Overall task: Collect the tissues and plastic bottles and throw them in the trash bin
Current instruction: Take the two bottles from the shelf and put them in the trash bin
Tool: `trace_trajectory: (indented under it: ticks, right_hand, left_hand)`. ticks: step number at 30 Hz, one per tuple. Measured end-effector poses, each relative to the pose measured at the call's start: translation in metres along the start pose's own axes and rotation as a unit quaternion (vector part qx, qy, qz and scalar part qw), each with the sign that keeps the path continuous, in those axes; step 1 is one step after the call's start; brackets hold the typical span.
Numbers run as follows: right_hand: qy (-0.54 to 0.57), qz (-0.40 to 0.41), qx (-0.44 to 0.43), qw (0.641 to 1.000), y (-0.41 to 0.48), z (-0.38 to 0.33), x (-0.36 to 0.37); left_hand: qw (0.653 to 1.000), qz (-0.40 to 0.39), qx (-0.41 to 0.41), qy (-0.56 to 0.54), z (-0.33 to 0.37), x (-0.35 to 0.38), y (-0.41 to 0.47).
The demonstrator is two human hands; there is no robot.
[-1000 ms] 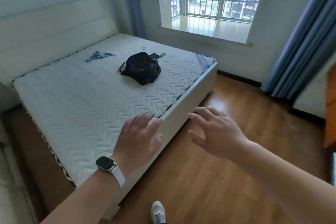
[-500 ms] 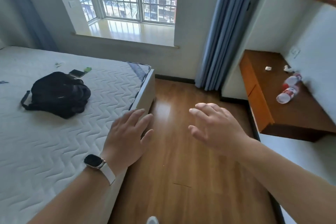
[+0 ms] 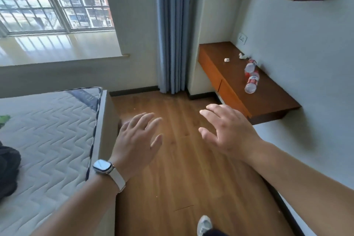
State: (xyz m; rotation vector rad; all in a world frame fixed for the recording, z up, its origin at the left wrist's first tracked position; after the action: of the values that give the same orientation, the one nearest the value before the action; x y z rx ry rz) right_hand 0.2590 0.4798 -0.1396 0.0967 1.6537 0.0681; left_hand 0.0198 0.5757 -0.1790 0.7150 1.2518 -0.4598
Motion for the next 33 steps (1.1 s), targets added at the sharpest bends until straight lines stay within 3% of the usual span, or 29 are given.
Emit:
trace_trajectory:
  ticks: [6, 21, 33]
  right_hand:
    - [0.011, 0.008, 0.048, 0.999, 0.038, 0.064, 0.02]
    - [0.044, -0.029, 0.11, 0.993, 0.183, 0.27, 0.019]
    - [0.051, -0.041, 0.198, 0.978, 0.246, 0.347, 0.035]
  left_hand:
    - [0.999, -0.011, 0.051, -0.008, 0.008, 0.027, 0.088]
    - [0.996, -0.036, 0.083, 0.018, 0.052, 0.08, 0.359]
    - [0.987, -0.07, 0.144, -0.024, 0.056, 0.128, 0.489]
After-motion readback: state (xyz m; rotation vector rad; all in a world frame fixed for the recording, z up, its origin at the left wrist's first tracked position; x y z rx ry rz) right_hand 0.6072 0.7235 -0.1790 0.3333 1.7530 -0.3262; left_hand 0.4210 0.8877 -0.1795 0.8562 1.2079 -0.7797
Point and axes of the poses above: each hand's wrist, its own y-axis towards the middle knuckle, its own x-axis out of the palm, z = x × y, the point moved 2 cm from there along y, towards the middle knuckle, and after that the axes turned 6 degrees about -z, right-handed, at the moved point
